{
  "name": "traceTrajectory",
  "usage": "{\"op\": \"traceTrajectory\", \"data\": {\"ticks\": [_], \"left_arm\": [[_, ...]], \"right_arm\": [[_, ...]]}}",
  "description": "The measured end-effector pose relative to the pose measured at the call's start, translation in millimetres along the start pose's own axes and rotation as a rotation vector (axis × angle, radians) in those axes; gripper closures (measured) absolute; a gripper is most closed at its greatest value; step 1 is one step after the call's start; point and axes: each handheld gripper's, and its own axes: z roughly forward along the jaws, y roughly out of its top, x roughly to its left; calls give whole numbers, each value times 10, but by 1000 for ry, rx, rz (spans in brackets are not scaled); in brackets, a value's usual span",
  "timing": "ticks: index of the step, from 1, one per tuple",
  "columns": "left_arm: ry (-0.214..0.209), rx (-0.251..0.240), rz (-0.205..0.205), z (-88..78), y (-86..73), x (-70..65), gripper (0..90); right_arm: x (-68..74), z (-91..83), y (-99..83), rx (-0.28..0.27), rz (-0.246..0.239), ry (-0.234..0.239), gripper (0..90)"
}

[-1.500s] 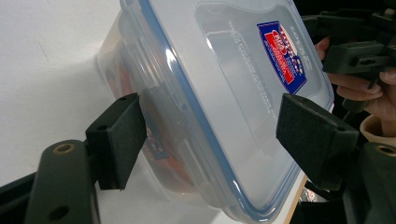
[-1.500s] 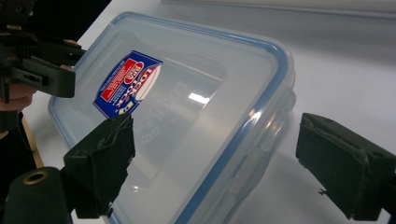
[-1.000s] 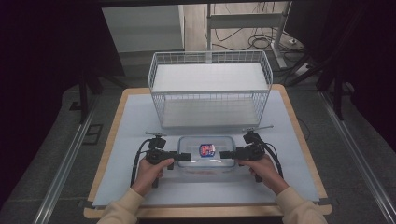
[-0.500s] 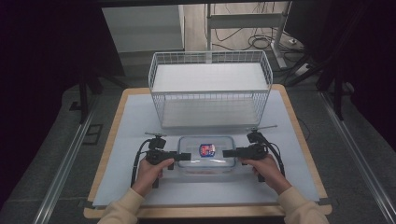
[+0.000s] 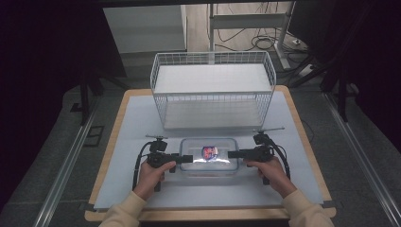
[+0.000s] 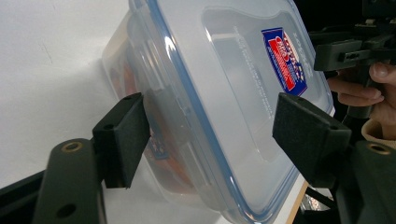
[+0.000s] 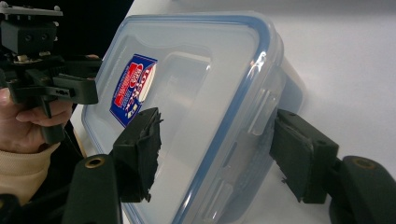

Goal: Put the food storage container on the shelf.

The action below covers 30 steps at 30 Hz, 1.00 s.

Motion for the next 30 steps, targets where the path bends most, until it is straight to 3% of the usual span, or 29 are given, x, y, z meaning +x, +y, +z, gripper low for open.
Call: {"op": "traceTrajectory", "data": {"ticks": [17, 30], "left_arm": [[11, -60, 56, -122, -136, -110, 383], [6, -86, 76, -162, -201, -130, 418]], "right_arm": [[96, -144, -130, -59, -61, 14, 454], [122, -183, -185, -81, -76, 21, 484]]}}
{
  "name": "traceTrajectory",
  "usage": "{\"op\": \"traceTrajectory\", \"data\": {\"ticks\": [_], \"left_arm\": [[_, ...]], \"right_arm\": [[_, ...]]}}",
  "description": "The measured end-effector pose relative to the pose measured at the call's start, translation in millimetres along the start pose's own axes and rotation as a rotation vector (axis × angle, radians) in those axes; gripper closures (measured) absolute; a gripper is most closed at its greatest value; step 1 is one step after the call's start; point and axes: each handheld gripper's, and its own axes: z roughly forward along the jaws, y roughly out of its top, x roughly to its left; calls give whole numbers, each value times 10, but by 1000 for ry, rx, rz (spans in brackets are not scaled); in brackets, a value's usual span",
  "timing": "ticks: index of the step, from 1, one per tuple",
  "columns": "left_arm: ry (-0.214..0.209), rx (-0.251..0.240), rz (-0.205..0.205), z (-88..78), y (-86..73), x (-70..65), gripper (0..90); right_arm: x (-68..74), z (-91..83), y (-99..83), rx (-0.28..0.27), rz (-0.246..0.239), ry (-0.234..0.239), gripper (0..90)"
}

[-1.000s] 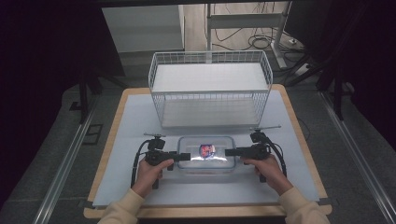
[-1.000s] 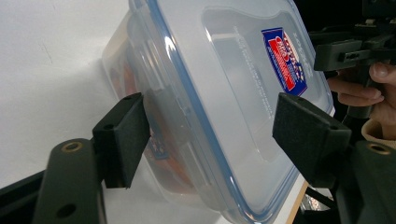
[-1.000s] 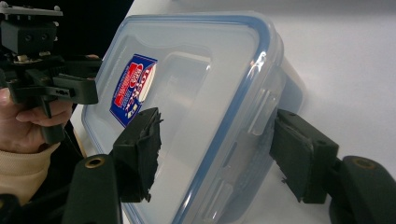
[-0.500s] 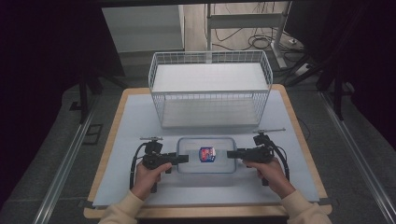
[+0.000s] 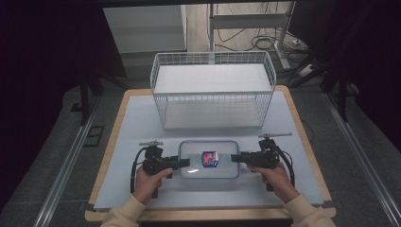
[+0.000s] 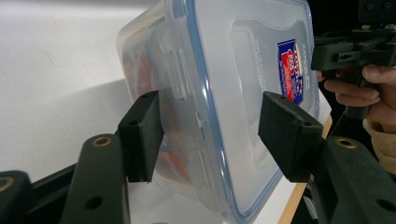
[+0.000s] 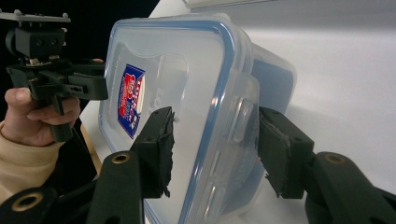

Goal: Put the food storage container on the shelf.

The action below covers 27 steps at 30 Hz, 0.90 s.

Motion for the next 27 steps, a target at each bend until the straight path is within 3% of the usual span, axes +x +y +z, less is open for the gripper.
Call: {"op": "traceTrajectory", "data": {"ticks": [3, 27], "left_arm": [[1, -6, 11, -18, -22, -16, 430], [19, -33, 30, -75, -67, -88, 460]], "right_arm": [[42, -22, -36, -9, -25, -8, 488], [98, -61, -98, -52, -11, -4, 507]]}}
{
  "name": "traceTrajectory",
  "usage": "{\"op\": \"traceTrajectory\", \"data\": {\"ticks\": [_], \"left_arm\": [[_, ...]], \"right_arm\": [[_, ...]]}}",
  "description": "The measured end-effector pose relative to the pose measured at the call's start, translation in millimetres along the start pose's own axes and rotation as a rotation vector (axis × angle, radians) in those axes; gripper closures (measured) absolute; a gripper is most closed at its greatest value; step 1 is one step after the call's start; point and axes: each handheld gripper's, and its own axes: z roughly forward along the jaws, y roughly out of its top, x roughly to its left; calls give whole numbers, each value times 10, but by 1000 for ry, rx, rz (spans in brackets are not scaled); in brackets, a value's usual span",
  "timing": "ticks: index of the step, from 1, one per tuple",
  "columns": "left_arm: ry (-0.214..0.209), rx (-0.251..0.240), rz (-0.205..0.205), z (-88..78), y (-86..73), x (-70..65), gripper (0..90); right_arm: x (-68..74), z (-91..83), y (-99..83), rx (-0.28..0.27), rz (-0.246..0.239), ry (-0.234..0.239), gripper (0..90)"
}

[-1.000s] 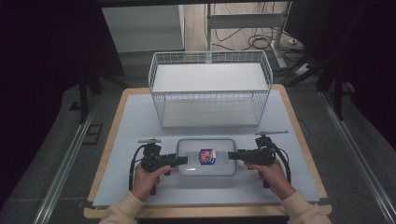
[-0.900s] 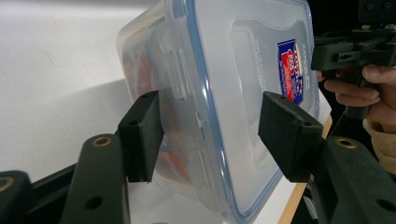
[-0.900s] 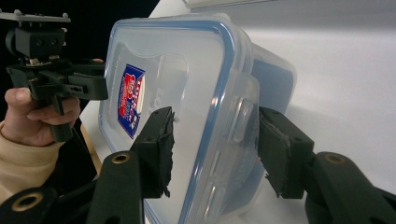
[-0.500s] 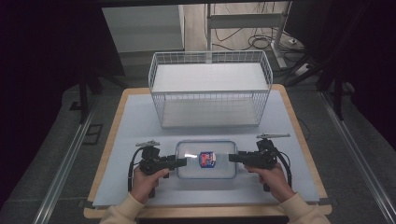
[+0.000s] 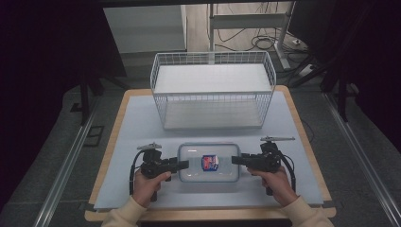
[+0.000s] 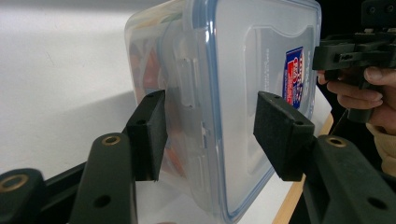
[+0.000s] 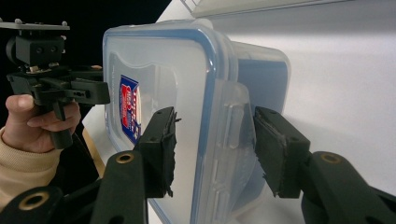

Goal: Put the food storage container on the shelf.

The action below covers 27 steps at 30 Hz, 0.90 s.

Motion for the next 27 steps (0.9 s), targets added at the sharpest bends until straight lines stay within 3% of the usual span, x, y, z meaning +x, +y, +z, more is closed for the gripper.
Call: {"op": "traceTrajectory", "data": {"ticks": [19, 27], "left_arm": [[15, -21, 27, -11, 83, -73, 468], [9, -40, 48, -28, 221, -139, 470]], "right_arm": [[11, -45, 61, -27, -26, 0, 506], [64, -141, 194, -50, -58, -10, 506]]}}
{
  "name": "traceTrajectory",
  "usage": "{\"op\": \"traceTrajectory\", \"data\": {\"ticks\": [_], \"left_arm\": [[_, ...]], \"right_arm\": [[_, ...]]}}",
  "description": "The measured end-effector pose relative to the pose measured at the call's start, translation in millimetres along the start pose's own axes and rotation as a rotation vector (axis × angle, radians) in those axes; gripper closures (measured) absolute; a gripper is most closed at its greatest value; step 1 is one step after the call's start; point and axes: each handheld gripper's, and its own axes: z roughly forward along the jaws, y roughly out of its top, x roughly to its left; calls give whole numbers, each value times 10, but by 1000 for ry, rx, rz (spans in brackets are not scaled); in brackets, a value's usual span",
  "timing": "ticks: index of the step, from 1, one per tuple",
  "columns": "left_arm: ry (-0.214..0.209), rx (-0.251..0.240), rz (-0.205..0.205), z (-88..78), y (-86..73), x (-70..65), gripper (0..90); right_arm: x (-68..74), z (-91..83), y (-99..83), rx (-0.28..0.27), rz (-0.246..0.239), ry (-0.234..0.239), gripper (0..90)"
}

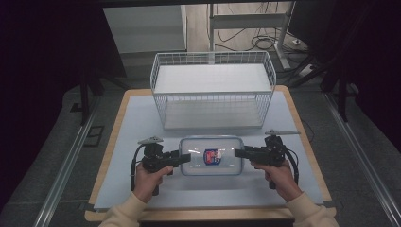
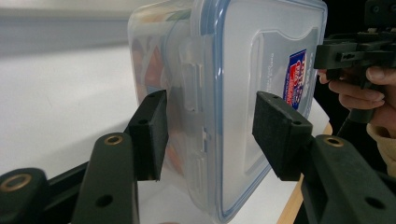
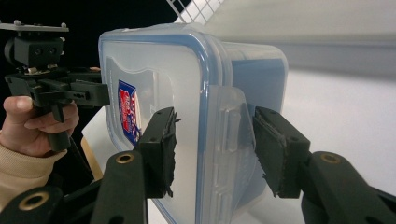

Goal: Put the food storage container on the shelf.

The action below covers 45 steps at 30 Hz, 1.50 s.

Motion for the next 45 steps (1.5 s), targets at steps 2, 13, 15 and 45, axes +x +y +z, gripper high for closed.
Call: {"op": "traceTrajectory", "data": {"ticks": [2, 13, 15, 45], "left_arm": [[-1, -2, 0, -8, 22, -4, 470], [1, -50, 31, -146, 389, -108, 470], [4, -55, 36, -161, 439, -129, 470], [21, -136, 110, -413, 1550, -311, 469]], "right_arm": [[9, -8, 24, -6, -6, -2, 506], [169, -118, 404, -53, -67, -10, 506], [180, -127, 428, -54, -66, -10, 506], [398, -327, 1527, -145, -146, -7, 504]]}}
